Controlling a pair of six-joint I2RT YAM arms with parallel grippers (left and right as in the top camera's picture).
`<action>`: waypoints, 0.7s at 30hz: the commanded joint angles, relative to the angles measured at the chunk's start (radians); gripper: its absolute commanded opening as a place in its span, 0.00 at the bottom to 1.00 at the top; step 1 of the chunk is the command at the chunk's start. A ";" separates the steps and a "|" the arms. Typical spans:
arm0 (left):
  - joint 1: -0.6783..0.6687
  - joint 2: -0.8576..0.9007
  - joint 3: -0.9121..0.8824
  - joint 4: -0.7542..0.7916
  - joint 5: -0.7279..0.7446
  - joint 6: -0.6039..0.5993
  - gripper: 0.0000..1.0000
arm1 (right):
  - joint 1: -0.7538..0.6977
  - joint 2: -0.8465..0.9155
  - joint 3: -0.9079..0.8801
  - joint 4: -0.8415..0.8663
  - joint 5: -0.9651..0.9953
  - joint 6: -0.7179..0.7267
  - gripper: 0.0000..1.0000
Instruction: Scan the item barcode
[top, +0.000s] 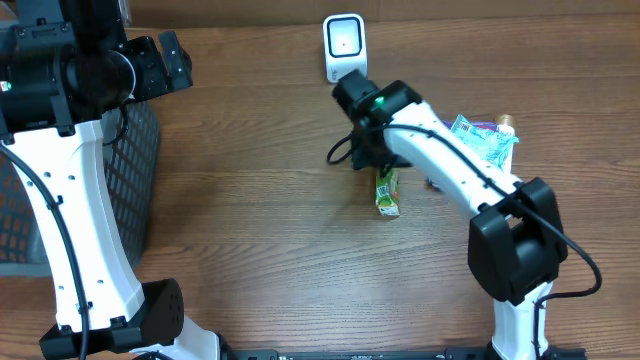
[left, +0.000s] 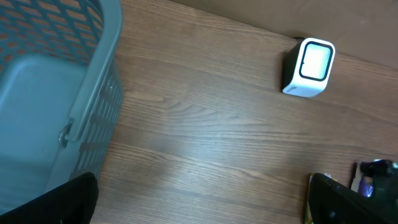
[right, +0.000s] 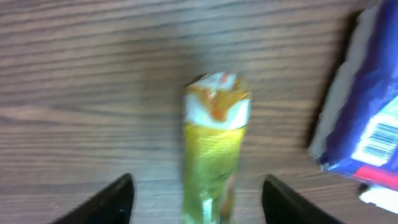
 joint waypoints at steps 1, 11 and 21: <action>0.000 0.007 0.016 0.004 0.003 0.019 0.99 | -0.068 -0.001 0.019 -0.033 0.005 0.026 0.47; 0.000 0.007 0.016 0.004 0.003 0.019 0.99 | -0.102 -0.001 -0.049 -0.037 -0.123 0.043 0.27; 0.000 0.007 0.016 0.004 0.003 0.019 1.00 | -0.094 -0.001 -0.112 0.014 -0.188 0.037 0.24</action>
